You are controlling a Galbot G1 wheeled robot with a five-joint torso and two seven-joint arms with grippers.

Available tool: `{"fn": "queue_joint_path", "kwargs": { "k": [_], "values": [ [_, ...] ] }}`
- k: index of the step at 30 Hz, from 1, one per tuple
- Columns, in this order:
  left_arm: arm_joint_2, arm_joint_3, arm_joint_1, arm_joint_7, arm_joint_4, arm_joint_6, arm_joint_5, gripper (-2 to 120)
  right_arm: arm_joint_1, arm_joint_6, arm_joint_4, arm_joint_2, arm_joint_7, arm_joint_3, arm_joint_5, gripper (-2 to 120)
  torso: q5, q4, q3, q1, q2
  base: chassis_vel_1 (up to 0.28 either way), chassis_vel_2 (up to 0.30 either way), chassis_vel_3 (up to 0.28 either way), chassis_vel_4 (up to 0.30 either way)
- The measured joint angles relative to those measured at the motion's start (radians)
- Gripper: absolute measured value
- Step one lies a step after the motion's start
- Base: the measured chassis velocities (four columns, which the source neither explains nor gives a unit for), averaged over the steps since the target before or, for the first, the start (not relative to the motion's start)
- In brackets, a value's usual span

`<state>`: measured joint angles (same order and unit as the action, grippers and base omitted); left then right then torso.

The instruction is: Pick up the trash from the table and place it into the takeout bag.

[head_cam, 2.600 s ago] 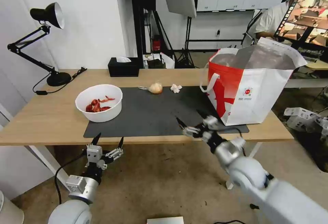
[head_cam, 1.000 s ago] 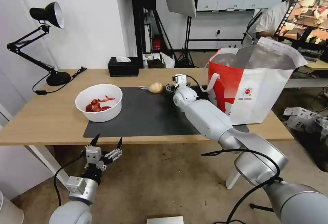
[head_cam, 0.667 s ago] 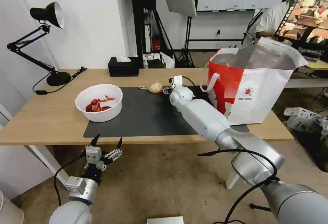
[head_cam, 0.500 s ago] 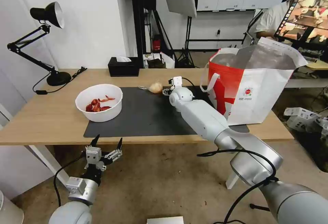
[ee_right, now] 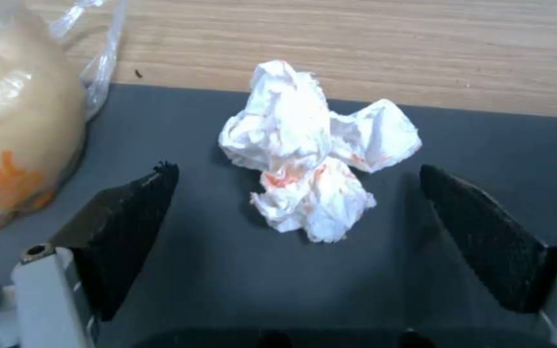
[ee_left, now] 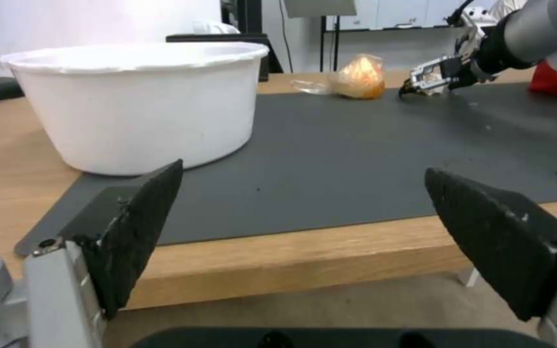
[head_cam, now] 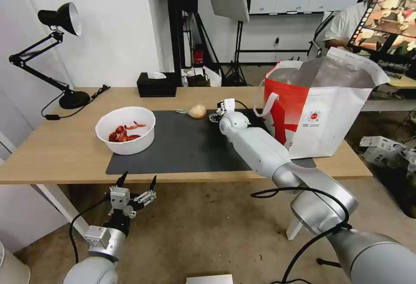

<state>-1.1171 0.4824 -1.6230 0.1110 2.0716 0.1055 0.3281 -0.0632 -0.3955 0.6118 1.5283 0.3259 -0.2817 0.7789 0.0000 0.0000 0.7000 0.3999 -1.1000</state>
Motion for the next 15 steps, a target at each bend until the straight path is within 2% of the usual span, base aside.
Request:
{"fn": "queue_joint_path", "kwargs": {
  "k": [6,10,12,14,15],
  "values": [
    [0.001,0.000,-0.002,0.000,0.001,0.003,0.000,100,0.010,0.005,-0.028,0.009,-0.019,0.008,-0.002,94,0.0000,0.0000,0.000,0.000,0.000,0.000,0.000,0.000,0.000],
    [0.002,0.001,-0.003,0.000,0.005,0.004,0.000,100,0.012,0.006,-0.038,0.014,-0.024,0.017,-0.002,86,0.0000,0.0001,0.000,0.000,0.000,0.000,0.000,0.000,0.000],
    [0.002,0.001,-0.006,0.000,0.006,0.005,0.000,100,0.012,0.006,-0.037,0.015,-0.025,0.020,-0.002,76,0.0001,0.0002,0.000,0.000,0.000,0.000,0.000,0.000,0.000],
    [0.003,0.001,-0.007,0.000,0.006,0.005,0.000,100,0.012,0.006,-0.037,0.015,-0.025,0.020,-0.001,73,0.0000,0.0002,0.000,0.000,0.000,0.000,0.000,0.000,0.000],
    [0.003,0.001,-0.007,0.000,0.006,0.006,0.000,100,0.012,0.005,-0.033,0.014,-0.025,0.020,-0.001,65,0.0001,0.0003,0.000,0.000,0.000,0.000,0.000,0.000,0.000]
  ]
}}
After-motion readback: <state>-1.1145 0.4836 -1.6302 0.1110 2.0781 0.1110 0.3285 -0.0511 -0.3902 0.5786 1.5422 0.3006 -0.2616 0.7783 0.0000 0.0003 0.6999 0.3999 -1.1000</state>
